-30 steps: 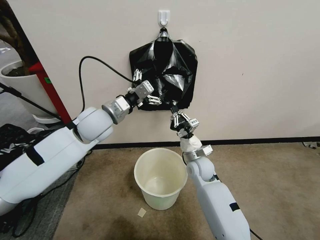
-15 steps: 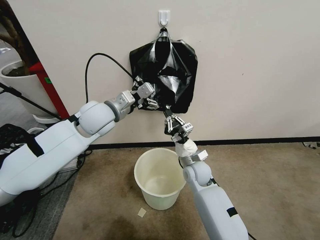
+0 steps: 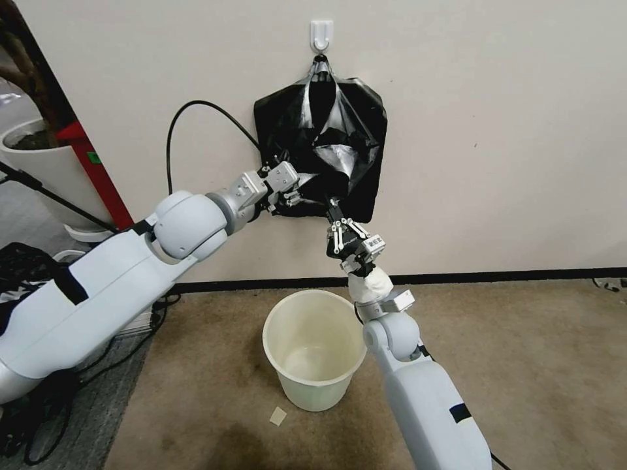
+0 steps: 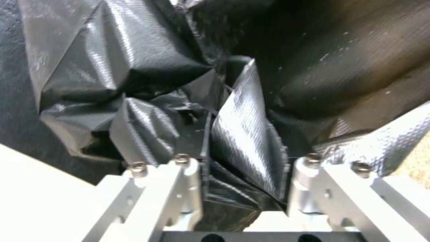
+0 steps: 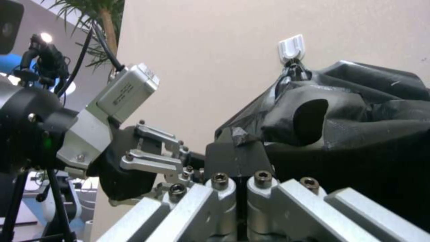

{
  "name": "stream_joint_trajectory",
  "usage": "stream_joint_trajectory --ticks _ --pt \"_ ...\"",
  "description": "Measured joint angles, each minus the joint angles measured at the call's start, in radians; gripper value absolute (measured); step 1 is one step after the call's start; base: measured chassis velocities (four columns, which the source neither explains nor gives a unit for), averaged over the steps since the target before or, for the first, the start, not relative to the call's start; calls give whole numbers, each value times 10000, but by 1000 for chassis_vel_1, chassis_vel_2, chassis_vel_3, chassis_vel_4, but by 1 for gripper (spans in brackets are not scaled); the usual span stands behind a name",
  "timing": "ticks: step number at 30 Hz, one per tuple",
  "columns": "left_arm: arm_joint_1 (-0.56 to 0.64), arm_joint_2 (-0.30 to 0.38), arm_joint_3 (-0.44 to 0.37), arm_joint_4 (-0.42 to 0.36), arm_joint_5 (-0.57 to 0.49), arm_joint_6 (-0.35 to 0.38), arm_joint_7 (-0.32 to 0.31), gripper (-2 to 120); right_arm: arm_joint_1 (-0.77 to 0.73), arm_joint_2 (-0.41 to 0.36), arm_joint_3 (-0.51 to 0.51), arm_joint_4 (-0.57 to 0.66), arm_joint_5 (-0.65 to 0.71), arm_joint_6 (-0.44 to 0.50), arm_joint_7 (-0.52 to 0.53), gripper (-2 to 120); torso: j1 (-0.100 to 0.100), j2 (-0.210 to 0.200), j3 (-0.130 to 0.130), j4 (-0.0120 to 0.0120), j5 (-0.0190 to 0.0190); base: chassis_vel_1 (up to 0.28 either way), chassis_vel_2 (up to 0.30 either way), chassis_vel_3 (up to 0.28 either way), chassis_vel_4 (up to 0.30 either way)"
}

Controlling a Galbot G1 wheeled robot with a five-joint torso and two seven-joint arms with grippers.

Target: Place a trash bag onto the trash bin.

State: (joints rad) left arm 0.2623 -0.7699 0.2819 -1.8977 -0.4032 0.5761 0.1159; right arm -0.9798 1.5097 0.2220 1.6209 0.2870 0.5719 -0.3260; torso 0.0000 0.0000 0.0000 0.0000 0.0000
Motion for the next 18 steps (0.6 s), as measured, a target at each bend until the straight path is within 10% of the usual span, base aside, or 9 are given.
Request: stream_joint_trajectory --ticks 9,18 --pt "373 -320 -623 146 -928 -451 -768 0 -105 -77 -128 151 -1 -24 729 0 0 0 0 0 0 0 0 0 0" --pt "1703 -879 -1562 243 -1956 -3120 -1482 0 -884 -667 86 1698 38 -250 1671 27 0 0 0 0 3 0 0 0 0"
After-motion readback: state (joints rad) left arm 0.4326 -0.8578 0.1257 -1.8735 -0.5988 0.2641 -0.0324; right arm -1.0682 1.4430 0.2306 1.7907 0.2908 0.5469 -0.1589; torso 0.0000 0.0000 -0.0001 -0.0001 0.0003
